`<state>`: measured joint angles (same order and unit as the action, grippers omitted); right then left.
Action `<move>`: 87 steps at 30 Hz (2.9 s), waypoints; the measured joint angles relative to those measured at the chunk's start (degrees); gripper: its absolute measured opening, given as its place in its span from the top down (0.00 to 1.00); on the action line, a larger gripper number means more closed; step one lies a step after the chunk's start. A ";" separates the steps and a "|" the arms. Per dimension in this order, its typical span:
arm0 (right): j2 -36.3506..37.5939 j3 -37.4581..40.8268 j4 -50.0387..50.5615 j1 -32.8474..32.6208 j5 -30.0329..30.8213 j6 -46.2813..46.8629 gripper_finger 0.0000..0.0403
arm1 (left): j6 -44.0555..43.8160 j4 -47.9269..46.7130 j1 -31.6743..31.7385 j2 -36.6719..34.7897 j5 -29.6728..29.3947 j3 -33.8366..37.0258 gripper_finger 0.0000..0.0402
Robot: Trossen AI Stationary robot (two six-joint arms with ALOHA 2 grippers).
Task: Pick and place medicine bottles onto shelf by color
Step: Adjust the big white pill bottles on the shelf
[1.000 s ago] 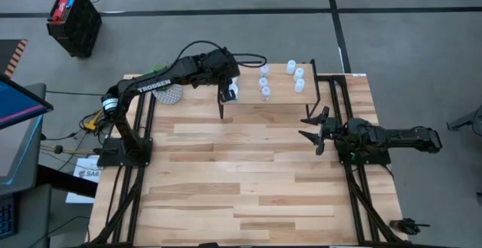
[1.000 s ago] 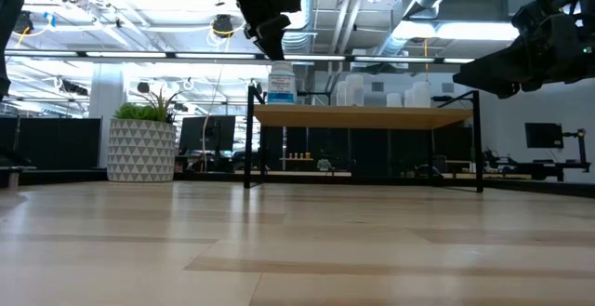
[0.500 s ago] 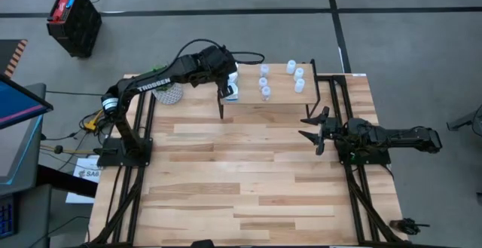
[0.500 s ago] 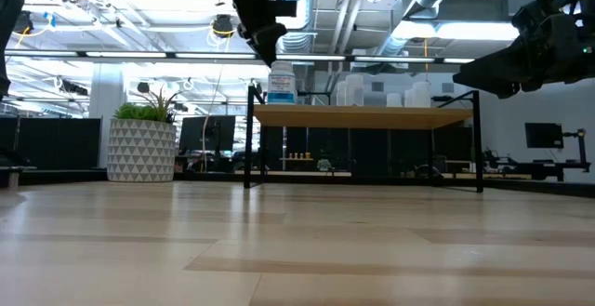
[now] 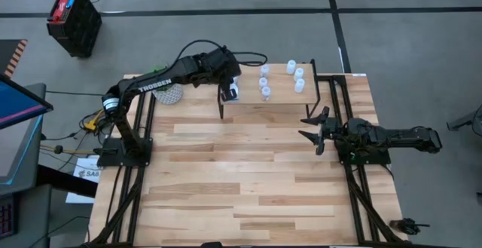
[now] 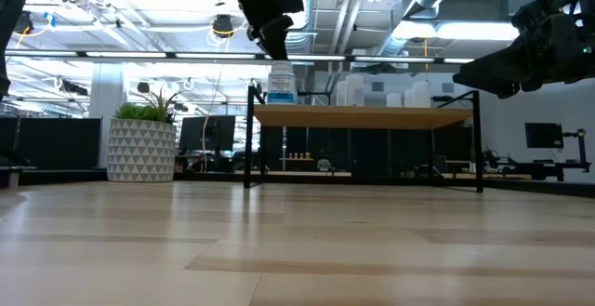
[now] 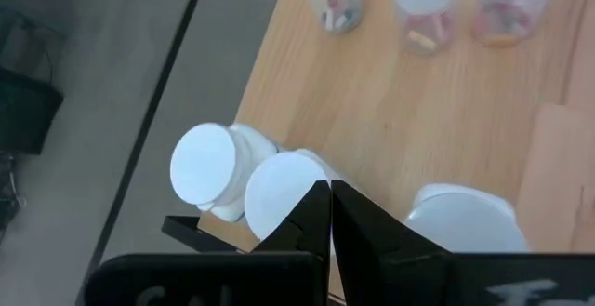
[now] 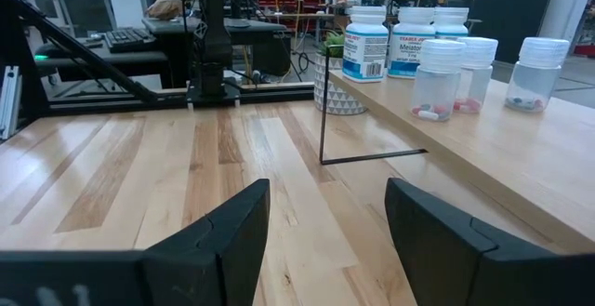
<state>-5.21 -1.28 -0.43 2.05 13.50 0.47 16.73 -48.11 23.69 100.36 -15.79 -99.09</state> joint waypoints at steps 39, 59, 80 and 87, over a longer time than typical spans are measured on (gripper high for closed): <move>-0.01 0.00 0.01 0.01 0.00 0.01 0.41 | 0.22 -3.71 0.82 0.02 -14.36 0.02 1.00; 0.00 0.02 0.00 0.02 0.00 0.00 0.41 | 6.18 -4.19 13.50 0.02 5.65 0.02 1.00; 0.00 0.01 0.01 0.02 0.02 0.02 0.41 | 8.08 12.28 21.20 0.06 19.41 6.20 1.00; 0.00 0.00 0.00 0.02 0.02 0.00 0.41 | 6.60 18.12 21.42 0.11 21.16 8.57 1.00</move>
<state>-5.21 -1.28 -0.42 2.06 13.52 0.47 23.33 -30.00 45.10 100.47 5.36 -90.52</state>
